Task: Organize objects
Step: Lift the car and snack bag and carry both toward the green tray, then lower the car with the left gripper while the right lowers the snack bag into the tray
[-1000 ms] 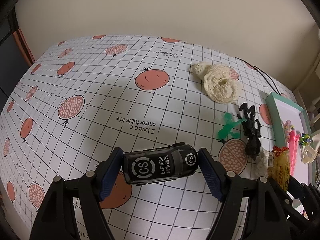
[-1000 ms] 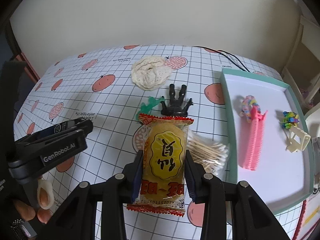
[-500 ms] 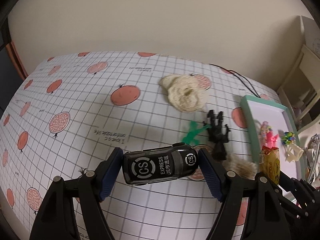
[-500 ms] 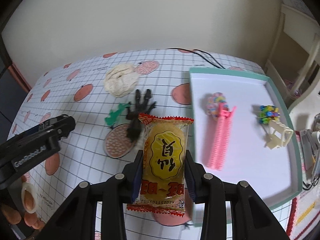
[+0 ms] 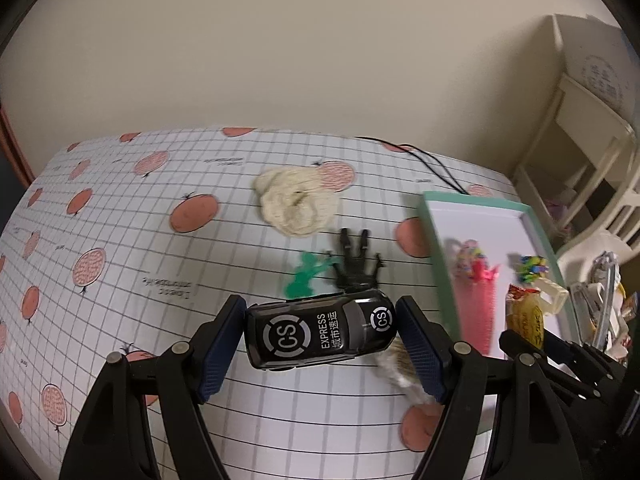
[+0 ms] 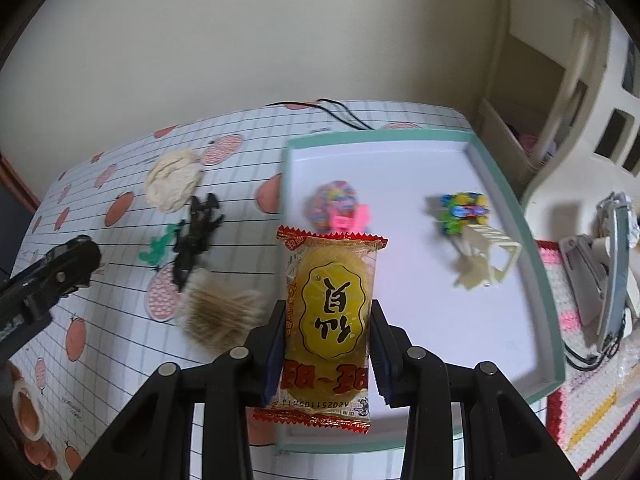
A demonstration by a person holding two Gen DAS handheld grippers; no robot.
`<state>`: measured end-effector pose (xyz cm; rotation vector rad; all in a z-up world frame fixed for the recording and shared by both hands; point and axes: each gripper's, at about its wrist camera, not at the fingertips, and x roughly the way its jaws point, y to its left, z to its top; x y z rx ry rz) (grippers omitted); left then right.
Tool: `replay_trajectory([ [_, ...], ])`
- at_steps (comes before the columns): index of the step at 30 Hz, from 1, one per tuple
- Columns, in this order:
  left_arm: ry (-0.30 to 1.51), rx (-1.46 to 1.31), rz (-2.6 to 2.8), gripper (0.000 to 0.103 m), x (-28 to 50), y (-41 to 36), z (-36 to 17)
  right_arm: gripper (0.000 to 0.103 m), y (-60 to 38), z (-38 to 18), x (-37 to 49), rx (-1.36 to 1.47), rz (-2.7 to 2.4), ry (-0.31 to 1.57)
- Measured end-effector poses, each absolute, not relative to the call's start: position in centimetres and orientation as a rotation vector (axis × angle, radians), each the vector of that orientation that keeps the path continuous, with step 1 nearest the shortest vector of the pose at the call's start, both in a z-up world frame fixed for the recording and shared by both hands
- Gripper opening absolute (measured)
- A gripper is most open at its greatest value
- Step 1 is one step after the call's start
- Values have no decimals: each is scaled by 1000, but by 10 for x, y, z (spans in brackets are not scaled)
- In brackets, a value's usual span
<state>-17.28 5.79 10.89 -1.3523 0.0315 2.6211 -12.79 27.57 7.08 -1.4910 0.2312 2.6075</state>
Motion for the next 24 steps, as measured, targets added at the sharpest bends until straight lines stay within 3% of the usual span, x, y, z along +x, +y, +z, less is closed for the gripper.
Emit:
replay_trajectory([
  [24,134,-1254,2416,78,-136,161,112,39,364,61,-106,-1448,2478,365],
])
